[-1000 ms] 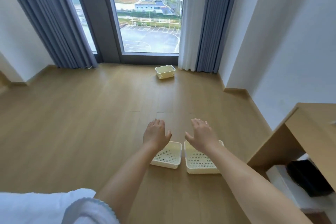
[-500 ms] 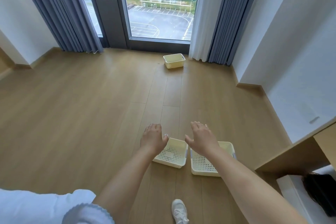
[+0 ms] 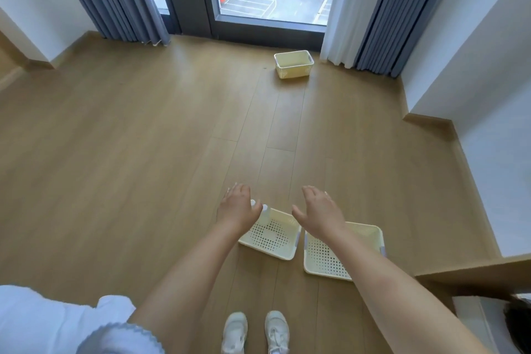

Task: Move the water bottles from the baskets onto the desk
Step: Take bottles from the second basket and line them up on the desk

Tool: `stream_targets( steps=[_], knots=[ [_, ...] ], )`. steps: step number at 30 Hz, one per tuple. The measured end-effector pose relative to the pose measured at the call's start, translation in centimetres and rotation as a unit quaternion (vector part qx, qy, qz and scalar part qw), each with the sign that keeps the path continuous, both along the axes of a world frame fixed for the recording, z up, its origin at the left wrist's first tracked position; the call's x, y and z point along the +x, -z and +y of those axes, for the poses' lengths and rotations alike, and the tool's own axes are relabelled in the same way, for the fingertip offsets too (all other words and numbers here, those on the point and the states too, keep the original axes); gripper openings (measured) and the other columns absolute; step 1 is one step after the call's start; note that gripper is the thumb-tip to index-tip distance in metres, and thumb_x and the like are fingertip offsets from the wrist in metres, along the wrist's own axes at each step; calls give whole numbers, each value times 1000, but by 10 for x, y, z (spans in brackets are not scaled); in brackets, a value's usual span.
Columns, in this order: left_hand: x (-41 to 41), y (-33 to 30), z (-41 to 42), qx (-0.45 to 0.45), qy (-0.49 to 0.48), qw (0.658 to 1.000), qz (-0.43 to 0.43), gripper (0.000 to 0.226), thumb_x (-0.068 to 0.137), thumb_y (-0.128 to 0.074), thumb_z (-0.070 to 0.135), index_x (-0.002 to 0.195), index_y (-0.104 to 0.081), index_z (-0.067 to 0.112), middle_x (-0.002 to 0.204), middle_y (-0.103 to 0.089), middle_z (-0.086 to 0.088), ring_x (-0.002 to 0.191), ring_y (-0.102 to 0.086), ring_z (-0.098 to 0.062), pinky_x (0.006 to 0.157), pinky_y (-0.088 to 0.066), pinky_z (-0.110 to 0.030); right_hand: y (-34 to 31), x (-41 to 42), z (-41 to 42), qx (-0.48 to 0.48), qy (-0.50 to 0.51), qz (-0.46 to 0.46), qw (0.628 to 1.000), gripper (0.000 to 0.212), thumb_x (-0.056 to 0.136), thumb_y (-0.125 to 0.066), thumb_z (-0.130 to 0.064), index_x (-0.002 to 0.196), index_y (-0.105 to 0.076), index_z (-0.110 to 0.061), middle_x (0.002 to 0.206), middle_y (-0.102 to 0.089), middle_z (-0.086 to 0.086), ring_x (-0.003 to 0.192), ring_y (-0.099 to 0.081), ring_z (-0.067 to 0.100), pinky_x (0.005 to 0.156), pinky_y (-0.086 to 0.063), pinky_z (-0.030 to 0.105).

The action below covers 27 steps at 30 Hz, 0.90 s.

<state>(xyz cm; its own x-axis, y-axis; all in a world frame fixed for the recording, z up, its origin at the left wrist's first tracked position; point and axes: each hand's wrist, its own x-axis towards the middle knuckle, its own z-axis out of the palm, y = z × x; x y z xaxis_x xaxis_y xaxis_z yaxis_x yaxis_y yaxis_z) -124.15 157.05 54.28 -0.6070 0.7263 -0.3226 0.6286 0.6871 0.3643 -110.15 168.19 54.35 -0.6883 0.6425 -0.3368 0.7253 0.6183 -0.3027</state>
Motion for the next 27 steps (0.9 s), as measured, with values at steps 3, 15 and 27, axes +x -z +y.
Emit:
stream_targets(
  steps=[3, 15, 27],
  knots=[
    [-18, 31, 11, -8, -11, 1000, -15, 51, 98, -39, 32, 139, -35, 2, 151, -31, -11, 144, -19, -21, 116, -13, -31, 40, -10, 12, 17, -3, -14, 1000, 59, 95, -42, -38, 145, -29, -8, 151, -33, 7, 141, -27, 20, 118, -10, 36],
    [-78, 295, 27, -16, -38, 998, -51, 47, 95, -44, 32, 132, -41, 4, 146, -39, -9, 142, -23, -21, 112, -25, -35, 301, -76, 26, -10, 18, 0, 1000, 59, 95, -44, -36, 144, -30, -7, 151, -33, 6, 141, -27, 19, 119, -12, 35],
    [-115, 555, 50, 17, -29, 997, -63, 50, 92, -51, 33, 135, -40, 8, 141, -43, -7, 136, -32, -22, 104, -32, -35, 552, -115, 45, -29, 60, 61, 996, 66, 92, -50, -37, 147, -24, -13, 153, -30, 3, 141, -27, 20, 113, -26, 35]
  ],
)
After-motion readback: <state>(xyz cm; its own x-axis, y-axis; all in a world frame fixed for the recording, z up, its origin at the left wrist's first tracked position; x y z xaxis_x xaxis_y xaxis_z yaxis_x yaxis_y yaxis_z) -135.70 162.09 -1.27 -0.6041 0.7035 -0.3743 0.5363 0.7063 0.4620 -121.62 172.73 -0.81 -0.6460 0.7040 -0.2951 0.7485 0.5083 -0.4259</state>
